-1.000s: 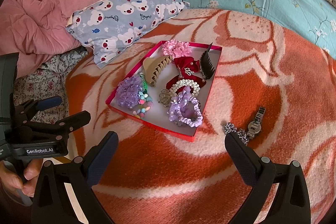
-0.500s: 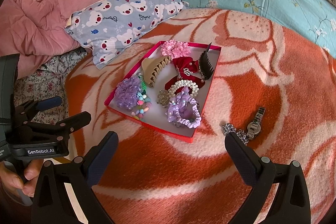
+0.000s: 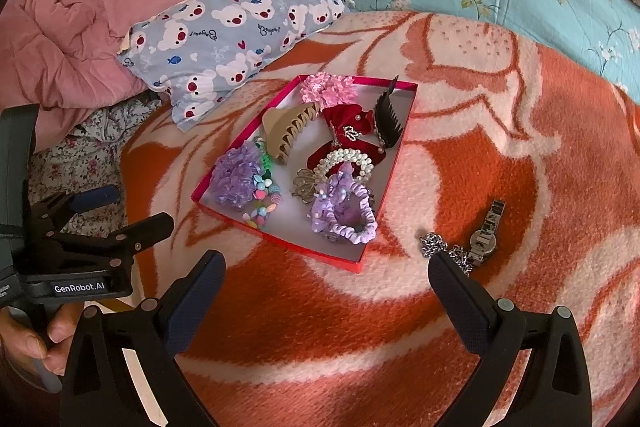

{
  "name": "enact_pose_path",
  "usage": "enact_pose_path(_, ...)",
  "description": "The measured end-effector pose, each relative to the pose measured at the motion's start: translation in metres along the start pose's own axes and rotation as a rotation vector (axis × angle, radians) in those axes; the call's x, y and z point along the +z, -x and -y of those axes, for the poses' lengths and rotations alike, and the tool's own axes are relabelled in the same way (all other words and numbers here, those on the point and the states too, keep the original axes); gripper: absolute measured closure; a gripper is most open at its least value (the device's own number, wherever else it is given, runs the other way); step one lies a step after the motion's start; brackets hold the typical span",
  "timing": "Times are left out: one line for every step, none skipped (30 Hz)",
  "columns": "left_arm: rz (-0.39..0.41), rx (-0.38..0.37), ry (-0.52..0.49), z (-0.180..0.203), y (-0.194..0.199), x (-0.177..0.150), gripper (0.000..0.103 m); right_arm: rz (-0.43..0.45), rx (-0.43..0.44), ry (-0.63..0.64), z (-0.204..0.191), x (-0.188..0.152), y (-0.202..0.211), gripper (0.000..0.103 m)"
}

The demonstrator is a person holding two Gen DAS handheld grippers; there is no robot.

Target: Organize jewelry

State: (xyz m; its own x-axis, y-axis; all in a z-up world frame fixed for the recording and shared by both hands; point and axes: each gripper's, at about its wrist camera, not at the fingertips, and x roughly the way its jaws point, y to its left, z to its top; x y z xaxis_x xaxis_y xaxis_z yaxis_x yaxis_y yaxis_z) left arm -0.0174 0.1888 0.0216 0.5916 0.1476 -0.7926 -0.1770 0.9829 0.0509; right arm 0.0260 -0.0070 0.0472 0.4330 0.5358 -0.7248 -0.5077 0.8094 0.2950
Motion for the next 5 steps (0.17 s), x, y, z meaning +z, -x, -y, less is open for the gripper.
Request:
enact_pose_path(0.001,0.002,0.0,0.0001,-0.0005,0.001,0.0,-0.002,0.002,-0.001,0.001,-0.0002,-0.0008,0.001)
enact_pose_path(0.001,0.004,0.0,-0.0002,-0.0013,0.0014,0.0,-0.005,0.002,-0.002,0.0014,0.0003,-0.0022,0.001)
enact_pose_path(0.0,0.002,0.0,-0.0002,-0.0014,0.0019,0.0,-0.005,0.002,-0.001,0.0014,0.0005,-0.0027,0.001)
enact_pose_path(-0.001,-0.002,0.001,-0.0006,-0.0025,0.0028,0.0,-0.006,0.003,0.0,0.0014,0.0011,-0.0039,0.001)
enact_pose_path(0.0,-0.006,0.002,-0.0008,-0.0033,0.0037,0.0,-0.006,0.005,0.0,0.0017,0.0013,-0.0045,0.001)
